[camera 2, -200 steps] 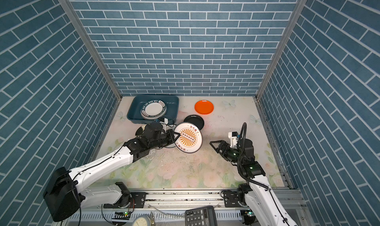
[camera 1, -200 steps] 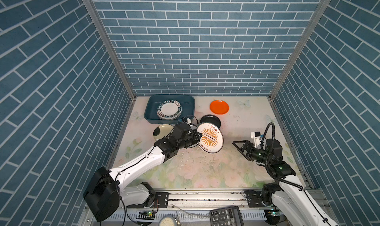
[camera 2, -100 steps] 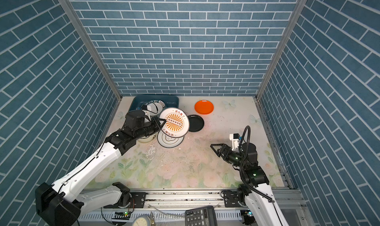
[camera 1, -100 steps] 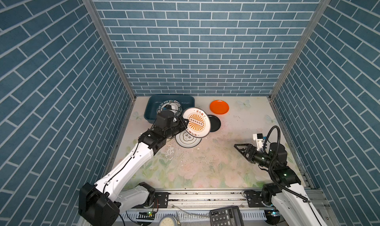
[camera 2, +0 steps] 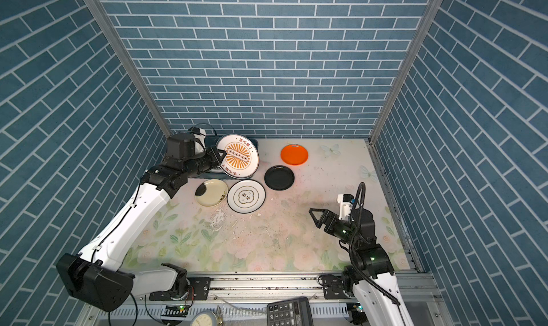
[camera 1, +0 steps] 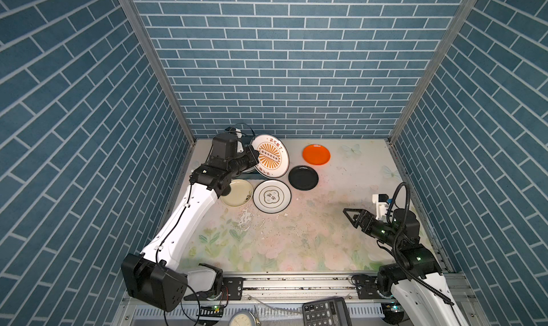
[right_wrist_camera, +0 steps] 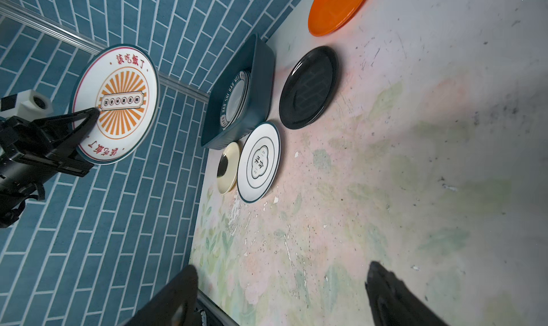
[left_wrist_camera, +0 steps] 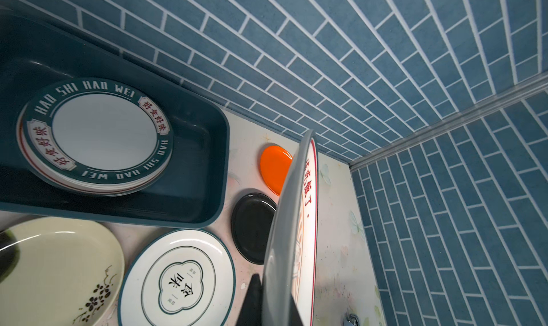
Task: Place the plates into the plastic bin on the countertop
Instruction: 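Carry the plate over the teal bin with the left gripper while the right draws back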
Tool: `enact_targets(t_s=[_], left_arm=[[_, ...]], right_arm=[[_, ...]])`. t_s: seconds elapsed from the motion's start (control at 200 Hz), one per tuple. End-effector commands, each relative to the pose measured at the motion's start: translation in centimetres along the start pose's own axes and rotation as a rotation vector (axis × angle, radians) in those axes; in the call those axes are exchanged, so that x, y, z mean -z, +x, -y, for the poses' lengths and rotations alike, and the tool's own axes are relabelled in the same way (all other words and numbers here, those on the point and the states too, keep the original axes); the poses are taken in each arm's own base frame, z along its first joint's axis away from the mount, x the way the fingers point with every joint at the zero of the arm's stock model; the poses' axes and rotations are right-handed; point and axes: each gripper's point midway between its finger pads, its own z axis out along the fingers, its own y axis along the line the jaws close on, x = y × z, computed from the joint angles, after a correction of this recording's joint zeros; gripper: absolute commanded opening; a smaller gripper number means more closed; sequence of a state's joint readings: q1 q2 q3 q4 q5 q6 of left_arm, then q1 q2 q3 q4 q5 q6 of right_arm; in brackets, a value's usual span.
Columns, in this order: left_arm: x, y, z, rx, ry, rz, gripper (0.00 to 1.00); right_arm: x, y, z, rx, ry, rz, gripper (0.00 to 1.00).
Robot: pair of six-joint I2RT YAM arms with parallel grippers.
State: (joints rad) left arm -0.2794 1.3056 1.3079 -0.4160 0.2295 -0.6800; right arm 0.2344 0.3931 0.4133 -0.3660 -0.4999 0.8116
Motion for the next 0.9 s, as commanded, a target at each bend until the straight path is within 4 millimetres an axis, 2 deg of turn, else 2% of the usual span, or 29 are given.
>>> enact_targets(t_s=[0.0,0.265,0.58,0.7,0.895], left_arm=[[-0.3,-2.6,-0.9,0.012,0.013,0.044,0.00],[-3.8,-7.3,-6.6,0.072,-0.087,0.089,0.00],[-9.6,-10.5,-12.2,0.154,-0.103,0.047,0.00],[-11.7,-11.1,-13.8,0.173,-0.106,0.019,0.00],[-14.7,-10.0,-17.1,0.203,-0.128,-0.044,0.00]], right_arm=[[0.6,-1.8,-0.9,0.100,0.001,0.075,0.89],[0.8,-3.5,-1.9,0.177,0.001,0.129,0.89],[0.1,-3.6,-1.4,0.179,0.027,0.102,0.89],[0.0,-3.9,-0.9,0.188,0.051,0.116,0.89],[-0.9,-4.4,-0.2,0.183,0.073,0.119,0.89]])
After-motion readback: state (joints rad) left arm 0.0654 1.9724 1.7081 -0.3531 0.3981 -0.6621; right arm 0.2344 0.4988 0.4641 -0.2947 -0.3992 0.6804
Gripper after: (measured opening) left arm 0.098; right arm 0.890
